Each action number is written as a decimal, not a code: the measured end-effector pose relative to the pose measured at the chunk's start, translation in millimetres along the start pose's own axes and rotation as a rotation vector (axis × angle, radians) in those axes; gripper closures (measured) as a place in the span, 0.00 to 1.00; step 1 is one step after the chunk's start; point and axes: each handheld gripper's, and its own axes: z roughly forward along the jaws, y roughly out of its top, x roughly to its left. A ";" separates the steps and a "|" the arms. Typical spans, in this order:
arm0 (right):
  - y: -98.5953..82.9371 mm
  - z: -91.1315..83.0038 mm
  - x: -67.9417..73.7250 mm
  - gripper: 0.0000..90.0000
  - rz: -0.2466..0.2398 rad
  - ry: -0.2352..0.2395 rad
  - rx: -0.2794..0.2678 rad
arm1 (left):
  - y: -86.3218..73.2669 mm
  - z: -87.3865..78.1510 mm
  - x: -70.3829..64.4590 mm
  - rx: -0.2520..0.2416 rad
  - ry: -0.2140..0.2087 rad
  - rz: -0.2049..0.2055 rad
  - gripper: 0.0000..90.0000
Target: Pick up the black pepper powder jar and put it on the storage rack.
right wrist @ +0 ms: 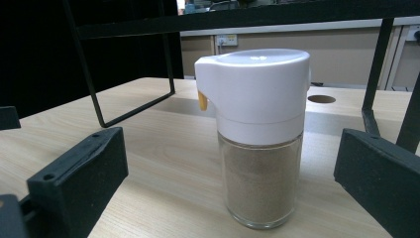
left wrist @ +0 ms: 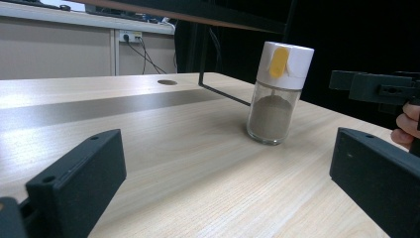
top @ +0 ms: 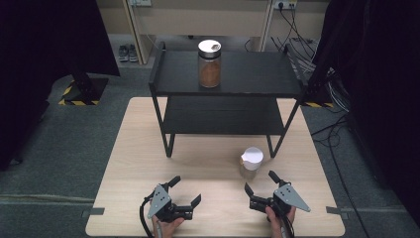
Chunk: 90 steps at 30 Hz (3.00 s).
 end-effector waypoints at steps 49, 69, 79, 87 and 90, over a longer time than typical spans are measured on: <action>-1.3 24.9 -0.2 0.00 -0.038 -0.059 -0.011 | -1.9 -1.7 0.3 -0.009 -0.007 0.001 0.00; 2.4 64.9 -6.0 0.04 -0.072 -0.074 0.038 | -2.1 -2.3 -0.1 -0.010 -0.001 -0.004 0.00; 5.3 68.3 -10.3 0.13 -0.081 -0.057 0.074 | -1.6 -2.1 -0.5 -0.006 0.000 -0.003 0.00; 8.2 72.7 -14.4 0.26 -0.067 -0.046 0.086 | -1.0 -2.0 -0.4 -0.002 0.001 -0.003 0.01; 9.0 72.8 -15.2 0.31 -0.067 -0.042 0.090 | -1.1 -2.0 -0.5 -0.002 0.001 -0.004 0.01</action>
